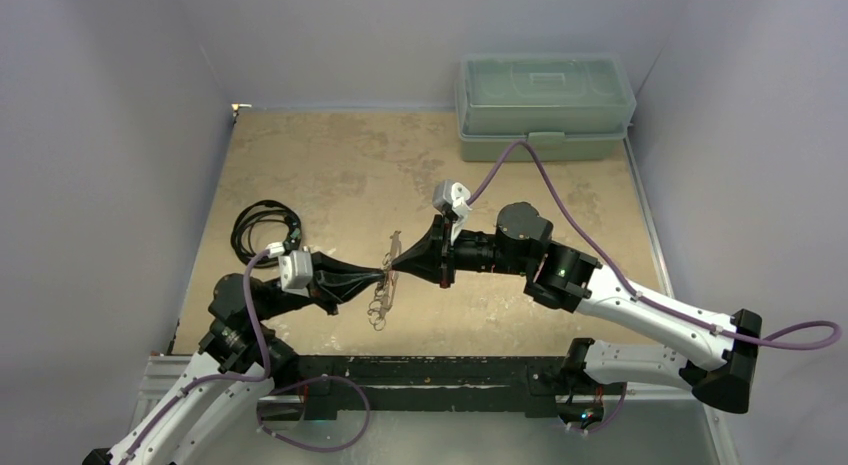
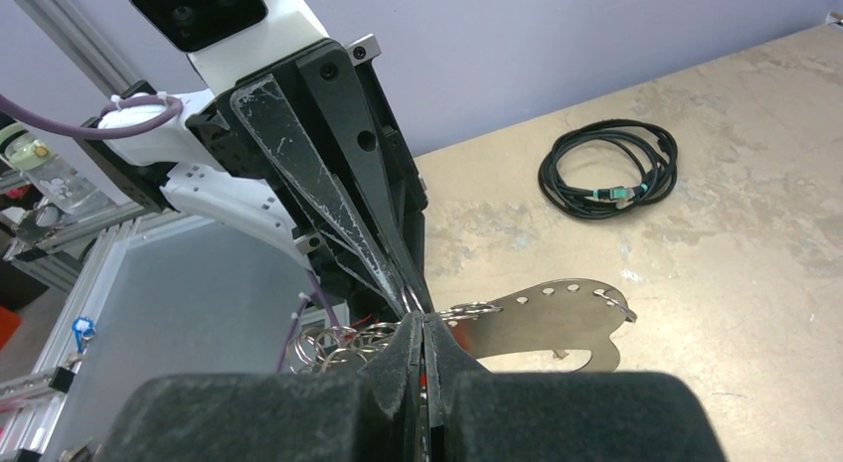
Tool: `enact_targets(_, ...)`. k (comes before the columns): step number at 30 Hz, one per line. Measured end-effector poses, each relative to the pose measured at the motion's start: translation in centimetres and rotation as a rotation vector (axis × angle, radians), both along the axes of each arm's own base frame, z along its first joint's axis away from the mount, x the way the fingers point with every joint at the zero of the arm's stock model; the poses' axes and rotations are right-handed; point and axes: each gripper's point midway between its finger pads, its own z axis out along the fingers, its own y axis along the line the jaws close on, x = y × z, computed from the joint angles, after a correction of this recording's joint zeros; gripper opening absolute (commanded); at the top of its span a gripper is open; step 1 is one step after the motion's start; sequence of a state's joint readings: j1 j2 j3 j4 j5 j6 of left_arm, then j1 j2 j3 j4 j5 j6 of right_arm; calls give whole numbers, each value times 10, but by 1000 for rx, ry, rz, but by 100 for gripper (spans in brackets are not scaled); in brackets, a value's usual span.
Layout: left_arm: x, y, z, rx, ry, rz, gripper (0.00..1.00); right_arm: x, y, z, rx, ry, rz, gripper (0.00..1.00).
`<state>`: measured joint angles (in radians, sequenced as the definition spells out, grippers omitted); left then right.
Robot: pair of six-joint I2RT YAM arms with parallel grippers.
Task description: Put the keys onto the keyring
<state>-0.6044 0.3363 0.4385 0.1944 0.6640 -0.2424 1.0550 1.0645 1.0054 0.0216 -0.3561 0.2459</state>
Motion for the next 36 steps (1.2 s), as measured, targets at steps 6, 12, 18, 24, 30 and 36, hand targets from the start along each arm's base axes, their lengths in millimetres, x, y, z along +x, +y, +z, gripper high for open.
enact_targets(6, 0, 0, 1, -2, -2, 3, 0, 0, 0, -1, -1, 1, -1, 0)
enact_targets(12, 0, 0, 1, -3, -2, 4, 0, -1, 1, -2, -3, 4, 1, 0)
enact_targets(18, 0, 0, 1, -3, -2, 4, 0, -1, 1, -3, -4, 5, 2, 0)
enact_targets(24, 1, 0, 1, -2, -1, 4, 0, -1, 3, -6, -14, 10, 4, 0)
enact_targets(30, 1, 0, 1, -2, 0, 5, 0, 0, 4, -7, -15, 11, 1, 0)
enact_targets(36, 1, 0, 1, -1, 0, 5, 0, -1, 4, -7, -15, 10, 0, 0)
